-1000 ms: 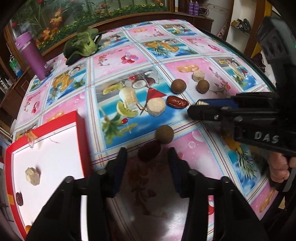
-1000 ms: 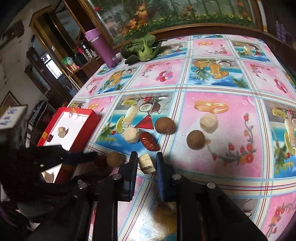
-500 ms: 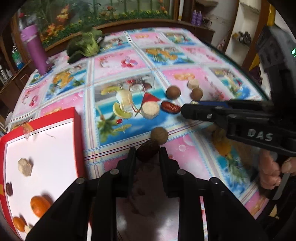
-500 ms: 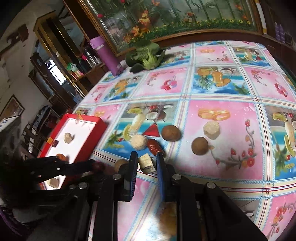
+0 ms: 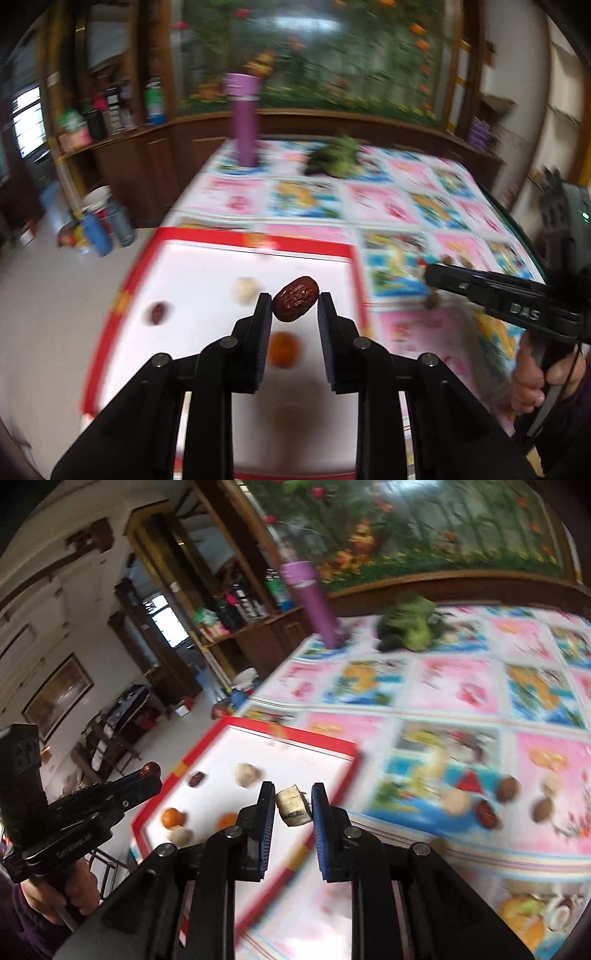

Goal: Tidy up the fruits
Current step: 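Carry the date and cube over the white tray and open both tools, then move both open tools back over the remaining items on the tablecloth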

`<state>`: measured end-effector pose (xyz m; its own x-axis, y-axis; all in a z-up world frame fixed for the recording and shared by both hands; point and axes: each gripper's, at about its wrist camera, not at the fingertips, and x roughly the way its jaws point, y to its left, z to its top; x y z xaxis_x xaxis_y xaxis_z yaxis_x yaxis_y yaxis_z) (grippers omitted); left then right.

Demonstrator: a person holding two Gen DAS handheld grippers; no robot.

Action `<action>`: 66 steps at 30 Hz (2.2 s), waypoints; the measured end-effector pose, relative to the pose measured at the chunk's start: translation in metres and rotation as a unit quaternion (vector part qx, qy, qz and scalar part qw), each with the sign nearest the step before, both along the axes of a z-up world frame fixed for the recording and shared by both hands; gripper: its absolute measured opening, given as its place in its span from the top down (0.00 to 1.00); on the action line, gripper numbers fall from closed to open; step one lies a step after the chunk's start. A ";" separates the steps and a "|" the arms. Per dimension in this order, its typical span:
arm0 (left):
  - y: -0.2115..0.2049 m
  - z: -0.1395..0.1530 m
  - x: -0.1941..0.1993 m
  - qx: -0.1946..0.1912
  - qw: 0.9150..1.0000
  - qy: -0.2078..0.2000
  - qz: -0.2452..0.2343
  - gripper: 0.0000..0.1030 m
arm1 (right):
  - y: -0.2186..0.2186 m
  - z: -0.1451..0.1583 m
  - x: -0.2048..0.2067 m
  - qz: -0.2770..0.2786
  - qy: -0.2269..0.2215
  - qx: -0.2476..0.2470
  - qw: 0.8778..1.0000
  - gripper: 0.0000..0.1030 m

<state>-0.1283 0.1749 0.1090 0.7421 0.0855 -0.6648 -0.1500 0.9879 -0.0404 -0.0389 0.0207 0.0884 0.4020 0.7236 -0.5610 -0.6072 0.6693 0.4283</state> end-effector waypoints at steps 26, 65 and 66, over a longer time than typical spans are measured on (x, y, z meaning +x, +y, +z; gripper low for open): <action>0.074 -0.069 0.037 -0.024 0.993 0.098 0.054 0.74 | 0.101 -0.068 0.023 0.022 0.069 -0.103 0.992 0.83; -0.051 -0.017 0.021 0.035 0.997 0.059 -0.041 0.38 | -0.125 -0.037 0.013 -0.090 0.030 -0.083 0.992 0.63; -0.061 -0.019 0.022 0.034 0.996 0.063 -0.054 0.38 | -0.133 -0.041 0.010 -0.094 0.034 -0.085 0.991 0.63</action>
